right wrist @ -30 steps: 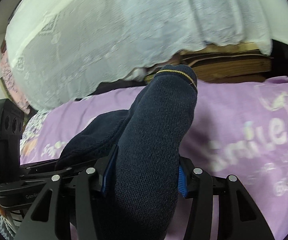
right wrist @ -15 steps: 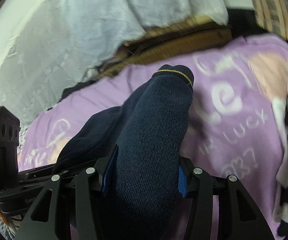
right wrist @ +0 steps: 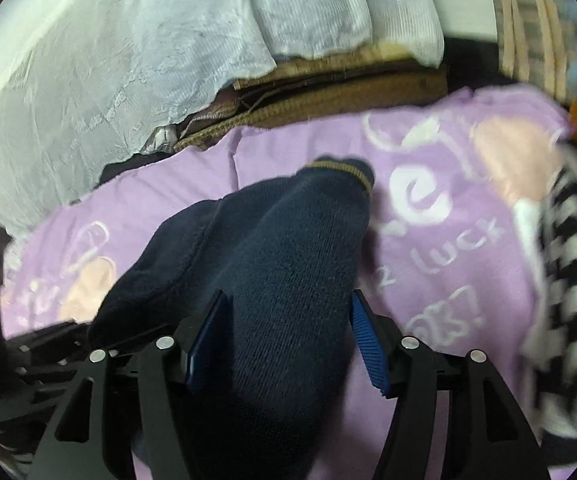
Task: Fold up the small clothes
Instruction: 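Grip the navy bundle's sides with both tools and lift it, then carry the bundle toward the folded clothes stack and set it down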
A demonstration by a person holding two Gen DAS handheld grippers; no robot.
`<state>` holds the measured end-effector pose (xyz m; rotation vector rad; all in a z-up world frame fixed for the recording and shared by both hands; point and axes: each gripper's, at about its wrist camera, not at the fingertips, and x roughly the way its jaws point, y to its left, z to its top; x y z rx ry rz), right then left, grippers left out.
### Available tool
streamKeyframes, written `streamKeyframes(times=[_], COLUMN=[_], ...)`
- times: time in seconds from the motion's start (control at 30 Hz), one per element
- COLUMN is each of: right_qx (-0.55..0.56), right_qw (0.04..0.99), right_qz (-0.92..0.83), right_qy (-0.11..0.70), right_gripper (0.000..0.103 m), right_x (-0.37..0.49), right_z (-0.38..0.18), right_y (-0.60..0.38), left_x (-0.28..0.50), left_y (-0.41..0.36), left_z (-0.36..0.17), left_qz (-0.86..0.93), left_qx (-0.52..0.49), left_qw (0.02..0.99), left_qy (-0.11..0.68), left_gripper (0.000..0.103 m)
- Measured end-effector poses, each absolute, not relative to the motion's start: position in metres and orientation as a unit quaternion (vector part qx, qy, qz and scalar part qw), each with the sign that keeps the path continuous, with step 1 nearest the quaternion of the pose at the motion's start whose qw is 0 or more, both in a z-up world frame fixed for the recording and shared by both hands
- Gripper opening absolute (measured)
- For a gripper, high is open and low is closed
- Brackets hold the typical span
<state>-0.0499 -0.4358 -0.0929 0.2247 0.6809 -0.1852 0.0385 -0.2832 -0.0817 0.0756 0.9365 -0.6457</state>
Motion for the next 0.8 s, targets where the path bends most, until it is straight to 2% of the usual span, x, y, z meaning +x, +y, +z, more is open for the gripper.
streamKeyframes(times=[0.13,0.2,0.23,0.43,0.53,0.7,0.8], right_qx=[0.058,0.049,0.05,0.074,0.082,0.066,0.076], right_qw=[0.943,0.945,0.945,0.943,0.94,0.929,0.922], right_qz=[-0.122,-0.135,-0.138,-0.154,-0.157,-0.184,-0.185], right_qy=[0.306,0.295,0.292,0.287,0.291,0.315,0.331], right_gripper=[0.064,0.067,0.069,0.072,0.072,0.072,0.072], right_x=[-0.07,-0.078,-0.083,-0.114,-0.12,-0.116,-0.117], right_z=[-0.078,-0.067,-0.062,-0.057,-0.06,-0.069,-0.08], right_y=[-0.418,-0.412,-0.412,-0.41,-0.408,-0.408,-0.411], left_x=[0.03,0.022,0.017,-0.006,-0.01,0.01,0.024], left_y=[-0.275,-0.272,-0.269,-0.256,-0.256,-0.254,-0.245], left_z=[-0.078,-0.074,-0.072,-0.06,-0.057,-0.069,-0.091], left_qz=[-0.29,-0.267,-0.261,-0.255,-0.245,-0.22,-0.208], left_qx=[0.032,0.043,0.047,0.052,0.062,0.06,0.043], left_qw=[0.846,0.859,0.865,0.88,0.886,0.881,0.87], left_qy=[0.446,0.435,0.426,0.398,0.388,0.414,0.444], left_gripper=[0.051,0.064,0.066,0.071,0.08,0.082,0.097])
